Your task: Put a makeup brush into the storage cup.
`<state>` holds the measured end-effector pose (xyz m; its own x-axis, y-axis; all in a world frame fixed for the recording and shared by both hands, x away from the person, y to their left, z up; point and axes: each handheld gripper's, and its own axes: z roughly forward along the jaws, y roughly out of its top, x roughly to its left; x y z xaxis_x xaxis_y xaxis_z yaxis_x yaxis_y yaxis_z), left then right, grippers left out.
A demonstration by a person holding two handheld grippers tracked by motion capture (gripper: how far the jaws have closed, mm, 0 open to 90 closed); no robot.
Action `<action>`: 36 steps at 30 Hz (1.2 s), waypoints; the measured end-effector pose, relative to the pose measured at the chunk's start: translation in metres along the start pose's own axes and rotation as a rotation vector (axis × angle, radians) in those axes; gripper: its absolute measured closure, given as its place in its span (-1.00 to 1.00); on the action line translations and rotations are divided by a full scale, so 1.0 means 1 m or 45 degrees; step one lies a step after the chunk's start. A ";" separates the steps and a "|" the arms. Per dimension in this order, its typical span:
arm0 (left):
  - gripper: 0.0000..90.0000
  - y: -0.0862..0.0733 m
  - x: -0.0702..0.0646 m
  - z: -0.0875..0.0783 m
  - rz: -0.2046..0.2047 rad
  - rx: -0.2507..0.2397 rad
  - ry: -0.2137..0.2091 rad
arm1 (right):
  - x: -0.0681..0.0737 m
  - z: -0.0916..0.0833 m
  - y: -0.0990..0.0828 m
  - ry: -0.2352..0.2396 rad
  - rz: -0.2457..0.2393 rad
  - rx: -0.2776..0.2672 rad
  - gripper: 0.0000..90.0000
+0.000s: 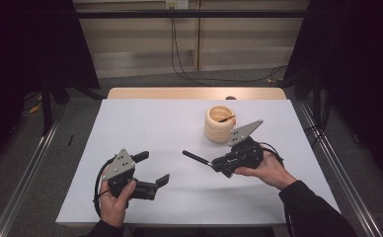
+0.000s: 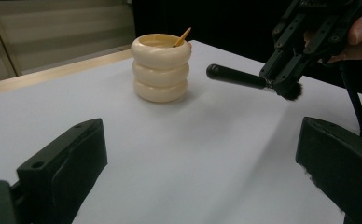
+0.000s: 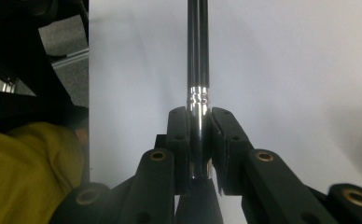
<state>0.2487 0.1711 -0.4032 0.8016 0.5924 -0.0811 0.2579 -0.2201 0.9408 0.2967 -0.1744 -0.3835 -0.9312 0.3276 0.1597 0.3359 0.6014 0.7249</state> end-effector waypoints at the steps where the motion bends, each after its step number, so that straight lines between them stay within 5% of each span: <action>1: -0.96 0.000 0.001 0.001 0.005 -0.003 -0.026 | 0.000 0.001 0.001 0.000 -0.004 0.012 0.74; 10: -0.96 0.007 0.000 0.006 0.034 0.034 -0.023 | 0.001 0.006 0.005 0.030 -0.051 0.084 0.74; 15: -0.96 0.009 0.000 0.010 0.038 0.042 -0.095 | 0.003 0.010 0.007 0.051 -0.071 0.119 0.74; 19: -0.96 0.012 -0.002 0.013 0.059 0.079 -0.089 | 0.004 0.012 0.007 0.050 -0.081 0.155 0.74; 36: -0.93 0.018 -0.008 0.031 0.115 0.199 -0.239 | 0.008 0.021 0.015 0.090 -0.153 0.291 0.74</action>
<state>0.2635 0.1378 -0.3957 0.9074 0.4140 -0.0726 0.2493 -0.3911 0.8859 0.2969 -0.1478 -0.3857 -0.9712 0.1971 0.1339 0.2381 0.7843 0.5729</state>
